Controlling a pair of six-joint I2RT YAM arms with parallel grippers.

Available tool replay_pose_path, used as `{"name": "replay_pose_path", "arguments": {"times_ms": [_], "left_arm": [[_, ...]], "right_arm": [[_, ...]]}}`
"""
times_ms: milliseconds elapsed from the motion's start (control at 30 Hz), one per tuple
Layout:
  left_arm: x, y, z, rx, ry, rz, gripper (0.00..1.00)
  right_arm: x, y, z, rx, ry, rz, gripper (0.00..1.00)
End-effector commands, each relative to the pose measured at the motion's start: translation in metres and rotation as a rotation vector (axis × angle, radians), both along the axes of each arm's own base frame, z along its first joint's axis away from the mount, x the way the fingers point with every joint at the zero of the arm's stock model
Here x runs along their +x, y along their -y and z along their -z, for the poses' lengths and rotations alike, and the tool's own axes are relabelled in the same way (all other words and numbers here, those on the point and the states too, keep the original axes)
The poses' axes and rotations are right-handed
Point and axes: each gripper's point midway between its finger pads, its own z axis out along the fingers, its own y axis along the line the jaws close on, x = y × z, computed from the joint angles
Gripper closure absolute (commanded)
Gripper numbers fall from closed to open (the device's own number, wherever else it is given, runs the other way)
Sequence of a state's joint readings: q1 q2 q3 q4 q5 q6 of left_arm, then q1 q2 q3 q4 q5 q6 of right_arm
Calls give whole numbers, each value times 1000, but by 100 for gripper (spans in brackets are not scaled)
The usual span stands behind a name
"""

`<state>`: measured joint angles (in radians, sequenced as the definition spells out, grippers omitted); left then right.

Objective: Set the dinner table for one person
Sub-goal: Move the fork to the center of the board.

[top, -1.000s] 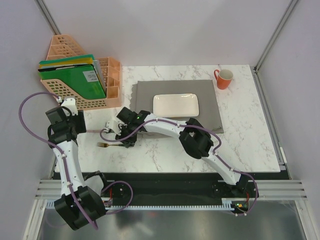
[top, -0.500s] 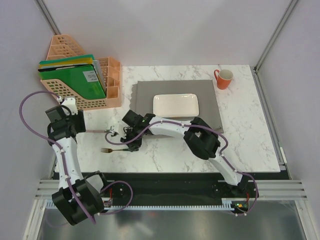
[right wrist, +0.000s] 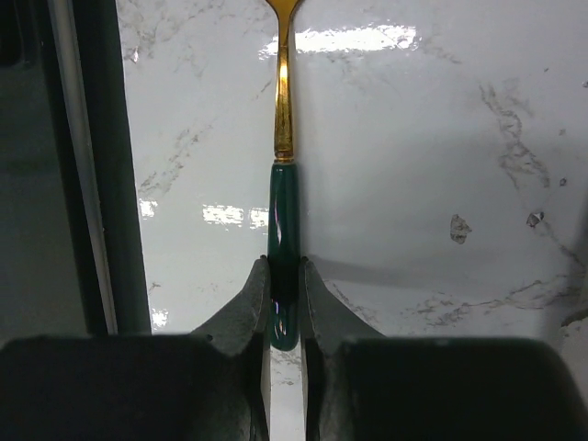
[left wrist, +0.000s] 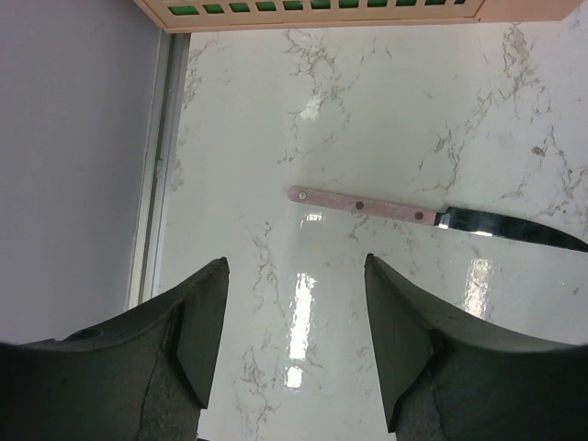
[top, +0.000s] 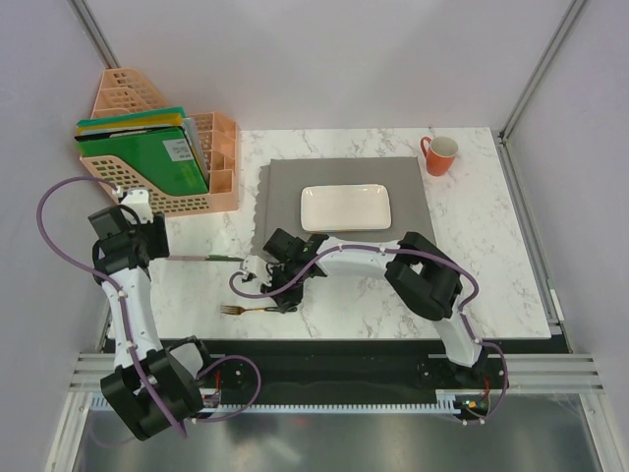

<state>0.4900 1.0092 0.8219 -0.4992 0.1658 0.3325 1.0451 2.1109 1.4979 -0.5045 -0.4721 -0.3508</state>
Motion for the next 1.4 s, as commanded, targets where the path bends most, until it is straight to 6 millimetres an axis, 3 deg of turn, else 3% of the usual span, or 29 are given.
{"name": "replay_pose_path", "arguments": {"times_ms": [0, 300, 567, 833, 1167, 1367], "left_arm": [[12, -5, -23, 46, 68, 34, 33], [11, -2, -7, 22, 38, 45, 33], [12, -1, 10, -3, 16, 48, 33], [10, -2, 14, 17, 11, 46, 34], [12, -3, 5, 23, 31, 53, 34], [9, -1, 9, 19, 22, 53, 33]], "right_arm": [[-2, 25, 17, -100, 9, 28, 100], [18, 5, -43, 10, 121, 41, 100], [14, -2, -70, 68, 122, 36, 100], [9, 8, -42, 16, 88, 32, 100], [-2, 33, -24, -39, 44, 38, 100], [-10, 42, -11, -36, -70, 105, 100]]}}
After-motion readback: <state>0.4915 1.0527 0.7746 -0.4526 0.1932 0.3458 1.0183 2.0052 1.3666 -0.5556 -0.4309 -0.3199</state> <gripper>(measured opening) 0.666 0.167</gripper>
